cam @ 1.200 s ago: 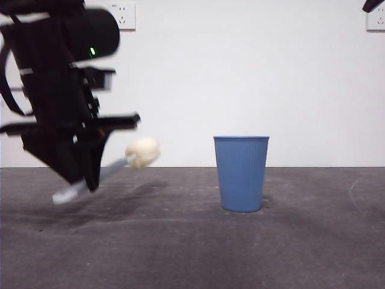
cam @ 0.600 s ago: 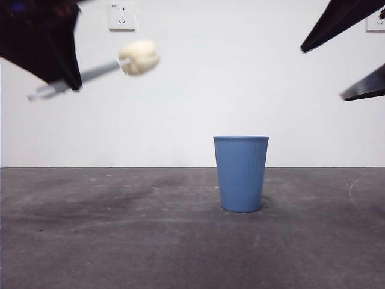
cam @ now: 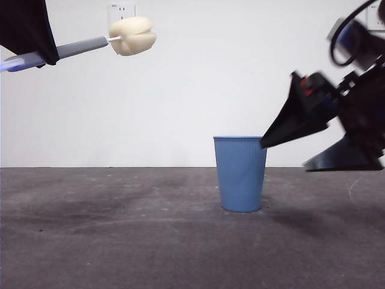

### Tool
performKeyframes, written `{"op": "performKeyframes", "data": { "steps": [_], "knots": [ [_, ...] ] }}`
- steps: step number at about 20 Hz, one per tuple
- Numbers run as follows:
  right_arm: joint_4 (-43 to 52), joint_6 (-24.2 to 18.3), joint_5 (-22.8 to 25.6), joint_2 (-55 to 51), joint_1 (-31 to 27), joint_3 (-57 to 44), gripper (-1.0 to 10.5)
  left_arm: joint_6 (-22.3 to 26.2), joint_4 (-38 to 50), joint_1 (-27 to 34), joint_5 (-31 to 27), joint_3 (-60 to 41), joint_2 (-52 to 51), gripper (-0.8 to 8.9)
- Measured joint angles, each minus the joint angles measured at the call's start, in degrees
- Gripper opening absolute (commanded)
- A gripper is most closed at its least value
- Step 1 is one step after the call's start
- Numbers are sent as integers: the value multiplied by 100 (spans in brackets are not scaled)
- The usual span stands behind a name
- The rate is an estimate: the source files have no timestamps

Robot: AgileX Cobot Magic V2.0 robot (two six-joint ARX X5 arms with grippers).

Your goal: Pick up the cup brush,pick up the cup,insert the brush into the cup,clean the cup,put the cup brush back,put the cup back to the fixed position on the table

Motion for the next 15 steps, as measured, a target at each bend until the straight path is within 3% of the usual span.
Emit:
{"op": "performKeyframes", "data": {
  "steps": [8,15],
  "knots": [
    [2157,-153,544,1628,369,-11,563,48,-85,0,17,0,0,-9],
    [3788,-127,612,2747,466,-15,563,48,-92,0,81,0,0,-9]
  ]
}}
